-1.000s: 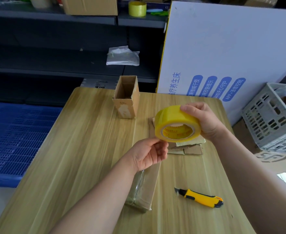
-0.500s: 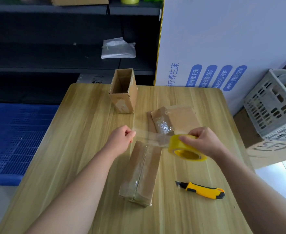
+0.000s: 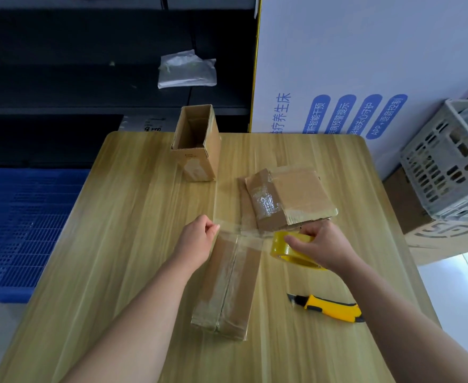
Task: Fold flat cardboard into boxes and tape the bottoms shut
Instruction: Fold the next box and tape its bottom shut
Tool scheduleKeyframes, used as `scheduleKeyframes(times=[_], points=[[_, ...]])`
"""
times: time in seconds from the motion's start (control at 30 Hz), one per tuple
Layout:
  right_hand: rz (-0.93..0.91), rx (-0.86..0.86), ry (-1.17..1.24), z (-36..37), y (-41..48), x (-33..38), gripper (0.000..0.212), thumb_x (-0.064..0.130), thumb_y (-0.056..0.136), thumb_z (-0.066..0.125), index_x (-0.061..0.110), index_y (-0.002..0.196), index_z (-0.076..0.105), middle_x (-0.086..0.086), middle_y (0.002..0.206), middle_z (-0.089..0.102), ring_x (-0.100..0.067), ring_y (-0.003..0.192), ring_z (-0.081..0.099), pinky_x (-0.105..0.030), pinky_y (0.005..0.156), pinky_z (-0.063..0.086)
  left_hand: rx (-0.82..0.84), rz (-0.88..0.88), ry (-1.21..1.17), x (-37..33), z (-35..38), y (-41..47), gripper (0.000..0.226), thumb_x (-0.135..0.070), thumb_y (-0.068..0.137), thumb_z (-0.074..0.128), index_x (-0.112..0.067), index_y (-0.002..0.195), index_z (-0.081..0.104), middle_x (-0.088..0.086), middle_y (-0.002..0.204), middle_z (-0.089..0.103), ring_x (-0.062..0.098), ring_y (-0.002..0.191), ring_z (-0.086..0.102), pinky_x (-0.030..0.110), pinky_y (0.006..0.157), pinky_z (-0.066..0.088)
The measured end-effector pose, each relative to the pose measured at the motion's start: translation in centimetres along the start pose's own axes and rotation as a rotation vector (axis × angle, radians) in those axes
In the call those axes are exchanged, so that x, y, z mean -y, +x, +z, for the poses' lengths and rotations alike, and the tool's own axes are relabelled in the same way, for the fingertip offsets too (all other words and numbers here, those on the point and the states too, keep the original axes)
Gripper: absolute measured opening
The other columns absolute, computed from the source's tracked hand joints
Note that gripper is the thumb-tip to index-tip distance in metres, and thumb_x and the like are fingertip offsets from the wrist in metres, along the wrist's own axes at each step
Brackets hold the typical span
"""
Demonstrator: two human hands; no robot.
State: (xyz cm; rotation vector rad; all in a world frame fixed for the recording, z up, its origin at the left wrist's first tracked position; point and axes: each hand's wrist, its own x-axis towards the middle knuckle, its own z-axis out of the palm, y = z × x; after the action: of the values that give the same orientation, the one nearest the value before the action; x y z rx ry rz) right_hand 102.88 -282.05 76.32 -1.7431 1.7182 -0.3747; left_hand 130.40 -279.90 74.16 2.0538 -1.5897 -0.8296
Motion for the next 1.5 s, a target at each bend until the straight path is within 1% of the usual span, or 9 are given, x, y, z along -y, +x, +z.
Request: scheduleKeyframes(times=[0.17,0.27,0.43,0.63,0.77,0.83,1.1,1.27,1.5], points=[[-0.010,-0.016,-0.007,0.8,0.3,-0.7,0.066,0.068,0.060,0.058,0.002,0.062,0.057,0.000,0.051,0.038,-0.012,0.047,0.033,-0.028,0.047,0.027,0.005,0.019,0.017,0.2,0.5,-0.1,0.021,-0.030,0.099,0.048,-0.011,0.092,0.053,0.000,0.081,0.058,0.017,0.074,0.054,0.026,0.060,0.038],[0.031,-0.017,0.000,1.7,0.0,-0.9,0.058,0.059,0.069,0.065,0.002,0.066,0.059,-0.001,0.054,0.041,-0.014,0.051,0.037,-0.028,0.048,0.028,0.010,0.009,0.057,-0.1,1.0,-0.4,0.022,-0.031,0.101,0.043,-0.011,0.097,0.050,0.000,0.080,0.056,0.019,0.072,0.054,0.026,0.055,0.036],[0.118,-0.002,0.143,3.5,-1.3,-1.2,0.047,0.041,0.083,0.068,0.003,0.062,0.050,0.001,0.055,0.036,-0.015,0.052,0.033,-0.028,0.050,0.024,-0.017,-0.133,0.056,-0.5,1.5,-1.1,0.051,-0.038,0.100,0.042,-0.023,0.144,0.023,0.002,0.093,0.061,0.015,0.071,0.058,0.025,0.053,0.038],[0.141,0.021,0.252,4.6,-2.0,-1.2,0.047,0.040,0.086,0.066,-0.001,0.067,0.053,0.002,0.054,0.035,-0.012,0.049,0.031,-0.027,0.048,0.025,-0.168,-0.107,0.013,-1.8,1.1,-2.2,0.030,-0.007,0.092,0.050,-0.015,0.116,0.065,0.002,0.115,0.066,0.015,0.099,0.062,0.020,0.081,0.046],[0.141,0.034,0.311,5.4,-2.5,-0.6,0.050,0.041,0.087,0.065,-0.002,0.066,0.051,0.000,0.054,0.034,-0.014,0.049,0.032,-0.028,0.048,0.025,-0.013,-0.138,-0.081,-3.0,1.4,-3.4,0.050,-0.031,0.097,0.047,-0.016,0.144,0.043,0.003,0.141,0.051,0.019,0.127,0.049,0.027,0.099,0.039],[0.132,0.064,0.315,6.4,-3.4,0.5,0.047,0.041,0.087,0.065,0.008,0.059,0.049,0.003,0.051,0.034,-0.011,0.048,0.031,-0.028,0.047,0.025,0.052,-0.099,0.099,-2.7,1.6,-2.9,0.058,-0.043,0.098,0.041,-0.017,0.149,0.030,0.001,0.151,0.038,0.020,0.136,0.037,0.036,0.112,0.029],[0.143,0.316,0.650,9.9,-7.7,0.4,0.039,0.040,0.093,0.058,0.002,0.092,0.063,0.003,0.066,0.055,-0.003,0.058,0.056,-0.019,0.060,0.045,-0.019,0.096,0.496,-0.1,1.9,-2.1,0.058,-0.052,0.099,0.026,-0.021,0.149,0.024,0.000,0.150,0.038,0.020,0.137,0.035,0.039,0.113,0.020],[0.192,0.308,0.488,11.4,-9.2,-3.4,0.049,0.056,0.085,0.061,0.009,0.073,0.054,0.007,0.062,0.044,-0.009,0.060,0.043,-0.031,0.060,0.036,0.159,0.040,0.558,1.2,3.0,-2.6,0.060,-0.053,0.099,0.024,-0.023,0.151,0.019,0.001,0.153,0.033,0.022,0.139,0.031,0.043,0.117,0.014],[0.155,0.293,0.535,12.1,-9.7,-3.4,0.034,0.040,0.094,0.057,0.020,0.068,0.050,0.013,0.060,0.037,-0.006,0.060,0.036,-0.025,0.059,0.032,0.043,0.065,0.441,2.8,3.7,-2.9,0.062,-0.049,0.098,0.037,-0.020,0.151,0.023,0.003,0.156,0.021,0.025,0.144,0.019,0.049,0.118,0.004]])
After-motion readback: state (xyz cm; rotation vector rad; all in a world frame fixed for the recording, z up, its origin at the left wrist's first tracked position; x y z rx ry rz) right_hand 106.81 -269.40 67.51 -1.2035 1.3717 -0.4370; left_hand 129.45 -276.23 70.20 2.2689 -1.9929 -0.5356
